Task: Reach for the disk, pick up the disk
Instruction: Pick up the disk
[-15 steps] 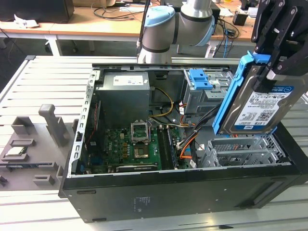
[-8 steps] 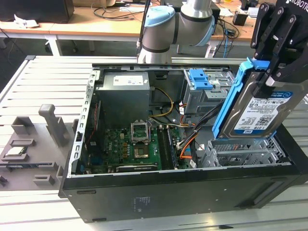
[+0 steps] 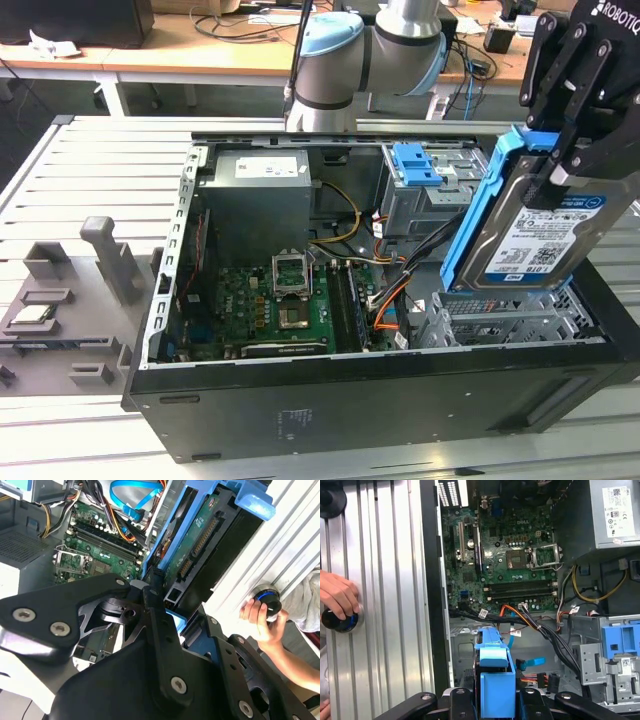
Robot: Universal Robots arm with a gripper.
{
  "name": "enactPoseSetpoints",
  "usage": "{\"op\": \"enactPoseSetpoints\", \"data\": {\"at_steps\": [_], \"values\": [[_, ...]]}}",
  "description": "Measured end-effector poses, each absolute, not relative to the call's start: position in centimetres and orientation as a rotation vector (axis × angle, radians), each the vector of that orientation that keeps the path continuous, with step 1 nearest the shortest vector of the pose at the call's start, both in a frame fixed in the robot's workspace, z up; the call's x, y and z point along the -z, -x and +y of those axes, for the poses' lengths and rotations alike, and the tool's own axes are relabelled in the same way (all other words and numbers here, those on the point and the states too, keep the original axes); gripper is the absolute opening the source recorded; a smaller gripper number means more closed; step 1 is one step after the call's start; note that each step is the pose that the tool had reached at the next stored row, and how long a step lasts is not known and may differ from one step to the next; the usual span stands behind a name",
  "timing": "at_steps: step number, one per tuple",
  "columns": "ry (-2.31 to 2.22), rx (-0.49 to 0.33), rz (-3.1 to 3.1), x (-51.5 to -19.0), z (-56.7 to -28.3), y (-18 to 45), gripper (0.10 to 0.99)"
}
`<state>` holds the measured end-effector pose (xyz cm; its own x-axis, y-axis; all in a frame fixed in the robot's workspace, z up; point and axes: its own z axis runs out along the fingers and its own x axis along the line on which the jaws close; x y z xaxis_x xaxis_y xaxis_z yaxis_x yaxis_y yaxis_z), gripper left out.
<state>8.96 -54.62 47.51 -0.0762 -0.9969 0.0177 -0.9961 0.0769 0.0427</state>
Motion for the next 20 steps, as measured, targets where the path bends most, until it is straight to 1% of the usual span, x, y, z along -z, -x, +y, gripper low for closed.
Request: {"op": "enactPoseSetpoints", "data": {"at_steps": [20], "values": [[-2.107, 0.030, -2.273, -45.6, -54.8, -9.2, 0.365]]}}
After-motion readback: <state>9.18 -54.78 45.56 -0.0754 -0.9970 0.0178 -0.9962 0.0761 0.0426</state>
